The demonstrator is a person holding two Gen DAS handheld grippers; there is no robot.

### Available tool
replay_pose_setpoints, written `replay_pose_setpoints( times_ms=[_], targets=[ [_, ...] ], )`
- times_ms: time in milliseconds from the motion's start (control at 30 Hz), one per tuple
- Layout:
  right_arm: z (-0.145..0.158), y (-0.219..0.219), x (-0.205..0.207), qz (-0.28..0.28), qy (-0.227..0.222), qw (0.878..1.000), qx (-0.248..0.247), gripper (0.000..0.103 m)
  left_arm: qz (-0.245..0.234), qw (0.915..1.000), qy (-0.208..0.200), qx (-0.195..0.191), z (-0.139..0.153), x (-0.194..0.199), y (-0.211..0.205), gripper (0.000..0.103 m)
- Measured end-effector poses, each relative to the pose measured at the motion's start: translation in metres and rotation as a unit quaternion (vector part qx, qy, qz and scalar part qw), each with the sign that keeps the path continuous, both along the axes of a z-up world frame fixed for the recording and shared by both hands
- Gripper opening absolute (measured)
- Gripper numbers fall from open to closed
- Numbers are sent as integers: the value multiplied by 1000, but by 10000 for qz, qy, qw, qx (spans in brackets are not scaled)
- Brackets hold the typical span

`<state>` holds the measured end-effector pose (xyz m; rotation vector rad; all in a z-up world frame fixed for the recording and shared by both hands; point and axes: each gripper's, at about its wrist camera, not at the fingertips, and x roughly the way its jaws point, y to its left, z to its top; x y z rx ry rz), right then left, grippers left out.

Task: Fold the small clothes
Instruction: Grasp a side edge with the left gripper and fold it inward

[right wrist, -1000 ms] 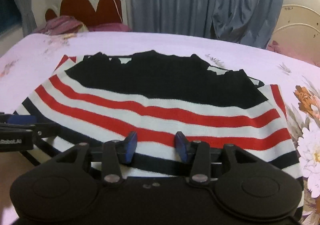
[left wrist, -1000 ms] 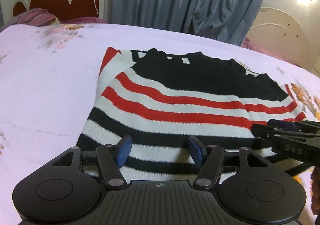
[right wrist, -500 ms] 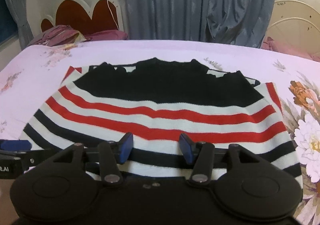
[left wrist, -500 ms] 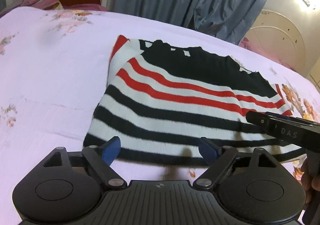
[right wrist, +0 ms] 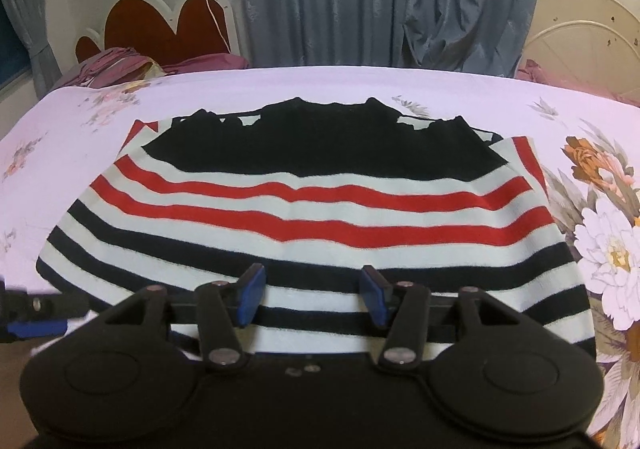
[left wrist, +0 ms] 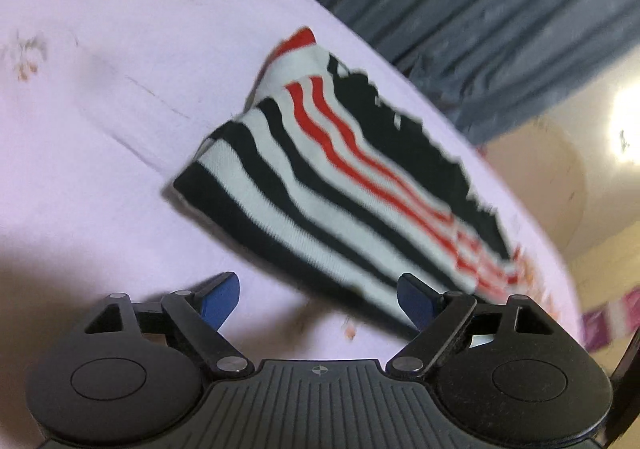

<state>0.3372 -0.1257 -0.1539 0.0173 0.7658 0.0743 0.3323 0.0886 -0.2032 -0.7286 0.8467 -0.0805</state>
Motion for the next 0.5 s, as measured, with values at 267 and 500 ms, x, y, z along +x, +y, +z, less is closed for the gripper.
replay_pose_setpoints(
  times_ms=[267,500],
  targets=[
    [3,-4,15,-70,-144,9999,14,51,437,9958,-548,-584,-19,28,4,84],
    [-10,15,37,41,-47,9985,-543,51,706,9926,-614,-771,-32,48,12,34]
  ],
)
